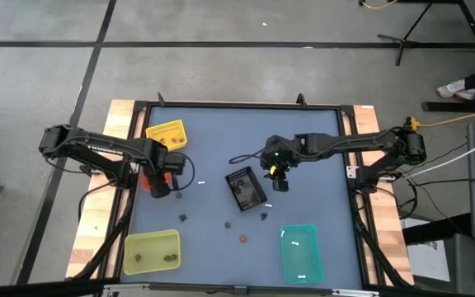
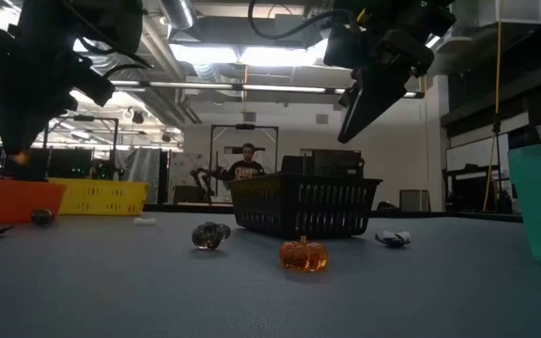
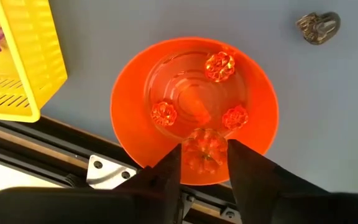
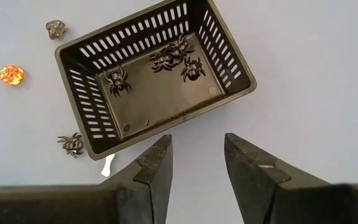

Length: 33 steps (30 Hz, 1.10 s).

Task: Sort Halloween decoration
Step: Put the orange pumpkin toy into the orange bin, then put the black skull toy into the bottom yellow bin

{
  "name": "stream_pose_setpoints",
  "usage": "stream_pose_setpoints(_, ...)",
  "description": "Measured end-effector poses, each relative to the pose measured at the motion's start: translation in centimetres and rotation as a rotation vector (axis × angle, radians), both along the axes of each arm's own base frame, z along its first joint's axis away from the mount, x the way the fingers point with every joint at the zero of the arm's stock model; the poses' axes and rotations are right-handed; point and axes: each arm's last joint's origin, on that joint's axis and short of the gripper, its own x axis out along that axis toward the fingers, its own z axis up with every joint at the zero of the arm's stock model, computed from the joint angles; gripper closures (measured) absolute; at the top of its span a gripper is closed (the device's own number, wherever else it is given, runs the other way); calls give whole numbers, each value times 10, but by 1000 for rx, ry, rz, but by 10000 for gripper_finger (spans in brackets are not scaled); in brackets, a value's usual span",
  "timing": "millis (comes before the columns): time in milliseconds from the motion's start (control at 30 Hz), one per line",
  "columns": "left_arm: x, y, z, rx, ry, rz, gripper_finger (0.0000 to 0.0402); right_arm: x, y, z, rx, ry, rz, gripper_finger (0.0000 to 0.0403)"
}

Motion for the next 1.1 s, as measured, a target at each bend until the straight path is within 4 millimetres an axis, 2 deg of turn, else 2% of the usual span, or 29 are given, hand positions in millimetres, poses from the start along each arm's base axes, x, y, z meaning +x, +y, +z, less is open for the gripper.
stream_pose_setpoints(267,0,0,0,0,-5,0,227,0,0,0,0,2,0,259)
stream_pose_setpoints(500,3,0,0,0,-33,1,193,0,0,0,0,2,0,259)
stream_pose_setpoints(933,21,-1,-1,-16,-218,1,184,0,0,0,-2,2,4,259)
stream_pose_setpoints(1100,33,-1,1,-17,-342,0,184,0,0,0,-2,2,3,259)
